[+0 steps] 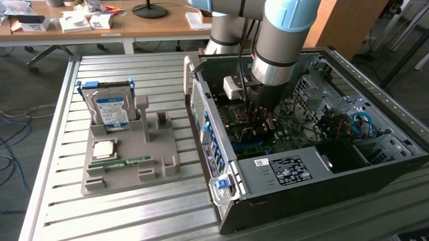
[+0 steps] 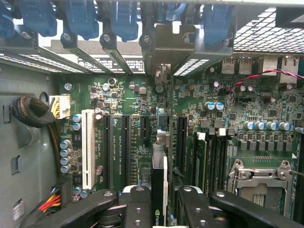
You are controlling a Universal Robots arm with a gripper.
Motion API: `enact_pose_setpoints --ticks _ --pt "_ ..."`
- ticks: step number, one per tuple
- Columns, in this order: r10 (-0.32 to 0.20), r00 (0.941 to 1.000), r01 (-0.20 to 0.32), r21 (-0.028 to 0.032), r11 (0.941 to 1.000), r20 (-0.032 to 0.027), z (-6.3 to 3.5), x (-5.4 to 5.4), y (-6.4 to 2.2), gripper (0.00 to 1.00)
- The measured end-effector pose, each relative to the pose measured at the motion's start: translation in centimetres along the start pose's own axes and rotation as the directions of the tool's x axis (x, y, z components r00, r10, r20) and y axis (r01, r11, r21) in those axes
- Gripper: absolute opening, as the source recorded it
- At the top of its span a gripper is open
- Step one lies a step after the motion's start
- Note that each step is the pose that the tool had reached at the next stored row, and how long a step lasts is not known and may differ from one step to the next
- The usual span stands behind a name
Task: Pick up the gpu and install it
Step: 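Insert the gpu into the slot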
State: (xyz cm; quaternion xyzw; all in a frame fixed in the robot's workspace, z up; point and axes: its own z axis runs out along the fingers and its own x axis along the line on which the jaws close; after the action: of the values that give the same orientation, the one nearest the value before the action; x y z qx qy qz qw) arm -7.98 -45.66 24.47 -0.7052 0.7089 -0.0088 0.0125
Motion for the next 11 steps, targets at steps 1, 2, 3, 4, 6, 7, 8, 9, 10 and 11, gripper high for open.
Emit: enact_pose_setpoints --ticks 1,2,3,4,6,7,8,9,10,11 --pt "0.000 1.0000 0.000 0.0000 1.0000 0.0000 0.00 0.00 0.00 0.26" --pt "0.000 1.0000 0.000 0.0000 1.0000 0.0000 0.00 0.00 0.00 0.26" --pt "0.000 1.0000 0.000 0.0000 1.0000 0.0000 0.00 0.00 0.00 0.26" --pt "0.000 1.0000 0.000 0.0000 1.0000 0.0000 0.00 0.00 0.00 0.26" --pt "0.000 1.0000 0.000 0.0000 1.0000 0.0000 0.00 0.00 0.00 0.26" --pt "0.000 1.0000 0.000 0.0000 1.0000 0.0000 0.00 0.00 0.00 0.26" --pt "0.000 1.0000 0.000 0.0000 1.0000 0.0000 0.00 0.00 0.00 0.26" --pt "0.000 1.0000 0.000 0.0000 1.0000 0.0000 0.00 0.00 0.00 0.26" --pt "0.000 1.0000 0.000 0.0000 1.0000 0.0000 0.00 0.00 0.00 0.26" --pt "0.000 1.0000 0.000 0.0000 1.0000 0.0000 0.00 0.00 0.00 0.26"
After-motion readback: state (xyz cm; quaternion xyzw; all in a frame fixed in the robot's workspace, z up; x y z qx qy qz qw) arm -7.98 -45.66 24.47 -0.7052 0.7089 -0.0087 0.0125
